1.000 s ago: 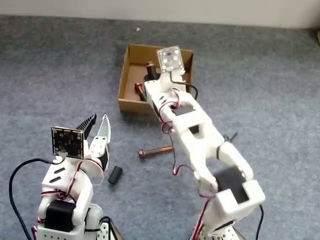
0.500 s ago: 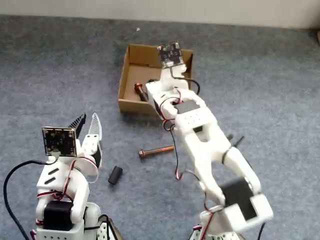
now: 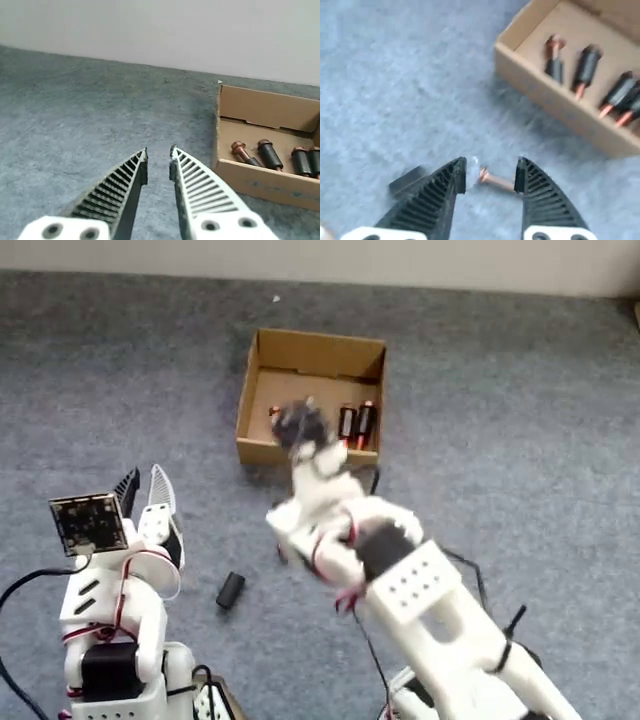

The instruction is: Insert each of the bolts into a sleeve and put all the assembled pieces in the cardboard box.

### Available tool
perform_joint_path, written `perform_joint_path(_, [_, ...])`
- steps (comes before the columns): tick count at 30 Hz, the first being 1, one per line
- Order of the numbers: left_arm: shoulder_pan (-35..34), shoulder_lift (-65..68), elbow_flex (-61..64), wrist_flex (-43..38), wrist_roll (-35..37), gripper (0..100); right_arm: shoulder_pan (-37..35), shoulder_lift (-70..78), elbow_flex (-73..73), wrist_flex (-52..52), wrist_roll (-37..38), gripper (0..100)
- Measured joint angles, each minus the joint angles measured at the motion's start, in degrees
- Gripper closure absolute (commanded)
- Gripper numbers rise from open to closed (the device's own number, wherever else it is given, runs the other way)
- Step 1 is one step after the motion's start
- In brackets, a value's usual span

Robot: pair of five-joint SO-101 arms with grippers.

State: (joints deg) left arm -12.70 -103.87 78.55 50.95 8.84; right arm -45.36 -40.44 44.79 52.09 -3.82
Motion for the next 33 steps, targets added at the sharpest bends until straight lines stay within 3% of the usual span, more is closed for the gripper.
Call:
perform_joint_path(8, [-2.5, 0.0, -0.6, 0.0, 0.4, 90, -11.0, 0.9, 6.9, -1.8, -27.5, 84.7])
perform_joint_path(11, [-2.5, 0.0, -0.9, 0.0, 0.4, 90, -11.9, 6.5, 7.3, -6.2, -33.8, 84.7])
perform_joint_path(20, [-5.3, 0.0, -0.9, 0.0, 0.4, 90, -15.3, 24.3, 0.4, -8.4, -35.6, 84.7])
perform_joint_path(33, [-8.3, 0.0, -0.9, 0.0, 0.4, 90, -20.5, 26.5, -3.0, -14.4, -35.8, 84.7])
